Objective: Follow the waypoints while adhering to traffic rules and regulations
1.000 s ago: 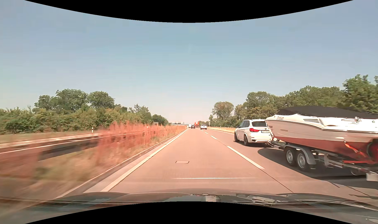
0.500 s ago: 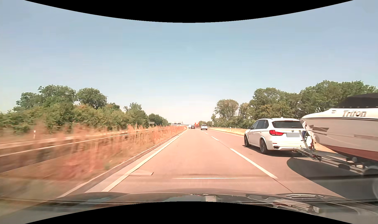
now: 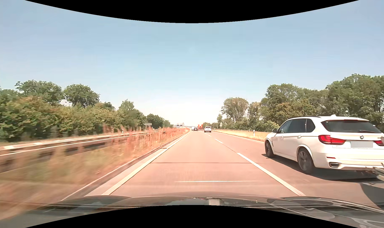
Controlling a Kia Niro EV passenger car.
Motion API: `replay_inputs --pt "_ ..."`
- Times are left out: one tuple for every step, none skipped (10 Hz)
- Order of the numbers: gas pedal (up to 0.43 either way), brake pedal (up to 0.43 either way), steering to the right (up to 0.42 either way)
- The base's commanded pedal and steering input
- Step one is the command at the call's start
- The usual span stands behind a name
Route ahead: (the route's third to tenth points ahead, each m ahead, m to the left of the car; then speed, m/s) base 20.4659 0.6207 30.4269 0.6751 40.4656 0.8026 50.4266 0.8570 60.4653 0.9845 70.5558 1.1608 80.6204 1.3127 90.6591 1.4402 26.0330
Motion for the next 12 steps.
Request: replay_inputs --pt "0.24 0.0 -0.001" --pt "0.24 0.0 -0.001" --pt "0.24 0.0 -0.001" --pt "0.24 0.0 -0.001" --pt "0.24 0.0 -0.002" --pt "0.24 0.0 -0.002" --pt "0.24 0.0 -0.002" --pt "0.24 0.0 -0.002" --pt "0.248 0.0 -0.002" --pt "0.248 0.0 -0.002" --pt "0.248 0.0 -0.002" --pt "0.248 0.0 -0.002"
